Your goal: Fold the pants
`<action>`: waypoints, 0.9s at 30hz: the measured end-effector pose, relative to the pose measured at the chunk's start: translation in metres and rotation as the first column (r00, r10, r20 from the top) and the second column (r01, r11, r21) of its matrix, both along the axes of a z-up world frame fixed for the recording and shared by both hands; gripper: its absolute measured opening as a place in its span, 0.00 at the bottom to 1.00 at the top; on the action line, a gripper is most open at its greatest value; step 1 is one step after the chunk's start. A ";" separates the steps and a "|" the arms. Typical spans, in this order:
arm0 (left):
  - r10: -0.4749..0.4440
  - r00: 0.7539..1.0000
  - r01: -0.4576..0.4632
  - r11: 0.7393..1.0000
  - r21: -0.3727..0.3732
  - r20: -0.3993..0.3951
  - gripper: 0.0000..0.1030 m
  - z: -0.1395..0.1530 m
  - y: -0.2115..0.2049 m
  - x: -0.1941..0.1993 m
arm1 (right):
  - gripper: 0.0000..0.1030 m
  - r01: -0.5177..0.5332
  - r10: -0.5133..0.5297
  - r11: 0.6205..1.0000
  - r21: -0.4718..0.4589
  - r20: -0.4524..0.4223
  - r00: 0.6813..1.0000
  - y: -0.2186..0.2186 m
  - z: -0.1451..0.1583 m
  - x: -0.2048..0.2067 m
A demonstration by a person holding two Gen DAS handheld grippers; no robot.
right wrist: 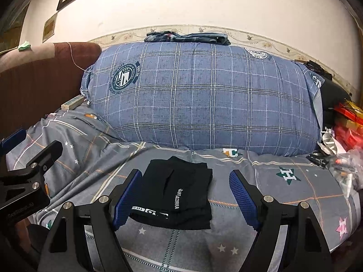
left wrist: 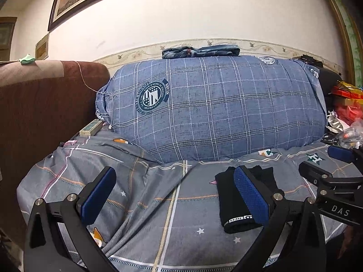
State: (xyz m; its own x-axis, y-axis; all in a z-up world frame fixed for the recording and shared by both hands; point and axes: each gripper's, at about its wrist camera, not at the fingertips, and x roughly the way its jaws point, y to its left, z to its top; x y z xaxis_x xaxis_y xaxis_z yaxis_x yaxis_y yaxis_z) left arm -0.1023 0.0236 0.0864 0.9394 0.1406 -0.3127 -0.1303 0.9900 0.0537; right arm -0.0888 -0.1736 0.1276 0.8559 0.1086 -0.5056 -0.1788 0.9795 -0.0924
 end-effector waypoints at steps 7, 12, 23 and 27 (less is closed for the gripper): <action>0.011 1.000 -0.012 1.000 -0.012 -0.023 1.00 -0.004 0.002 0.005 | 0.78 0.004 -0.004 1.000 0.001 -0.004 1.000 -0.001 -0.003 0.001; 0.004 1.000 -0.005 1.000 -0.019 -0.029 1.00 -0.005 0.003 0.005 | 0.78 0.008 -0.008 1.000 0.003 0.002 1.000 -0.002 -0.003 0.001; -0.029 0.998 0.027 0.999 -0.027 -0.055 1.00 -0.009 0.001 0.009 | 0.78 0.029 -0.028 0.999 -0.040 0.022 0.999 0.000 -0.003 0.000; -0.028 0.998 0.026 0.999 -0.029 -0.055 1.00 -0.008 0.000 0.009 | 0.78 0.032 -0.031 0.999 -0.041 0.027 0.999 0.000 -0.003 -0.001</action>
State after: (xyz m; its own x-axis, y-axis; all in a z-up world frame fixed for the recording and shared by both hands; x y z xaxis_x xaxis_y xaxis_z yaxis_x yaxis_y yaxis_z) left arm -0.0934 0.0239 0.0781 0.9240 0.1059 -0.3675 -0.1012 0.9943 0.0321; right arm -0.0895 -0.1738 0.1242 0.8716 0.0605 -0.4864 -0.1447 0.9799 -0.1374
